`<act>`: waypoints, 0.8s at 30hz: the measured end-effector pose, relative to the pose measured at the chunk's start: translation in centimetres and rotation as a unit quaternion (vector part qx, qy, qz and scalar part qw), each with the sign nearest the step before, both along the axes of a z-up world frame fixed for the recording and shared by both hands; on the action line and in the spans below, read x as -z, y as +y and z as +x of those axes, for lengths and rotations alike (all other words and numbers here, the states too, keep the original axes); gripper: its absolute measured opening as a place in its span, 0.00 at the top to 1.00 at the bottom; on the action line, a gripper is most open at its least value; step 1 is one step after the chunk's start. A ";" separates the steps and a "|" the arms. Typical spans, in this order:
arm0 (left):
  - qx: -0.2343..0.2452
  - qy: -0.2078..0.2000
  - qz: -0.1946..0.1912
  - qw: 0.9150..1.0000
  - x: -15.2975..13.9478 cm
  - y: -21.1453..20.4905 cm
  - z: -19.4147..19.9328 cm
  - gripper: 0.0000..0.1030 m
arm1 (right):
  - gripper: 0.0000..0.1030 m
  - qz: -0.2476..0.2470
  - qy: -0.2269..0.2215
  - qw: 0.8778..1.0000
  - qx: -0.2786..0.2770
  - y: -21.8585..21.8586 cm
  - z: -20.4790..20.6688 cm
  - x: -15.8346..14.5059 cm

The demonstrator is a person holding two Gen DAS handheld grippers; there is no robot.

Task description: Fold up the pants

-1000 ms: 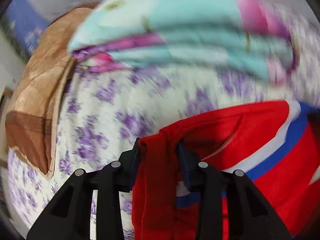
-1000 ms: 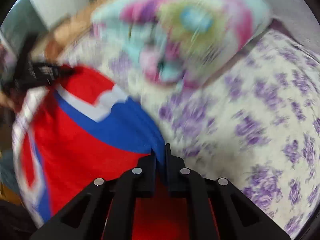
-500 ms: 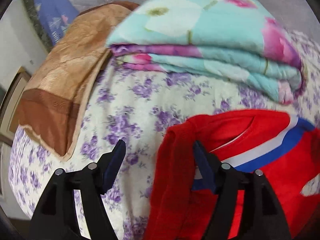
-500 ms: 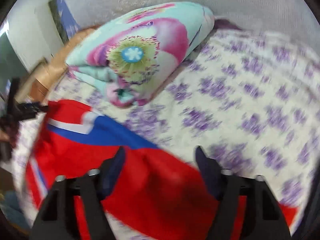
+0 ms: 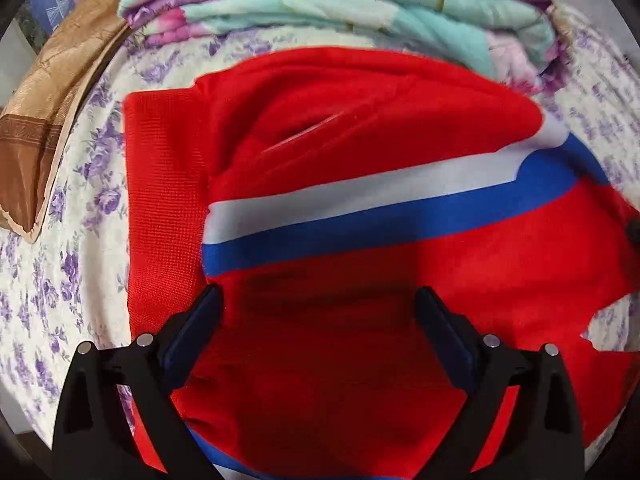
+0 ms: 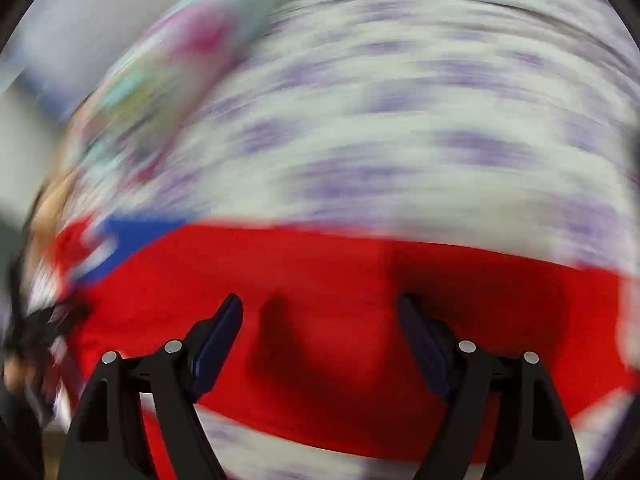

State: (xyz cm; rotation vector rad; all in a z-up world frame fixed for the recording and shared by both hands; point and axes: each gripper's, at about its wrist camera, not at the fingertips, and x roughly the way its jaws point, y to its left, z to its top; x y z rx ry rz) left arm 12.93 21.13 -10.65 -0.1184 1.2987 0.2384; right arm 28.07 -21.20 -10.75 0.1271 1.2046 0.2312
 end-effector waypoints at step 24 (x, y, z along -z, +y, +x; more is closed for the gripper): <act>-0.026 -0.050 -0.040 0.998 -5.2 -4.2 -11.6 0.07 | 0.11 0.082 -0.032 0.991 -0.102 3.9 -16.7 -4.6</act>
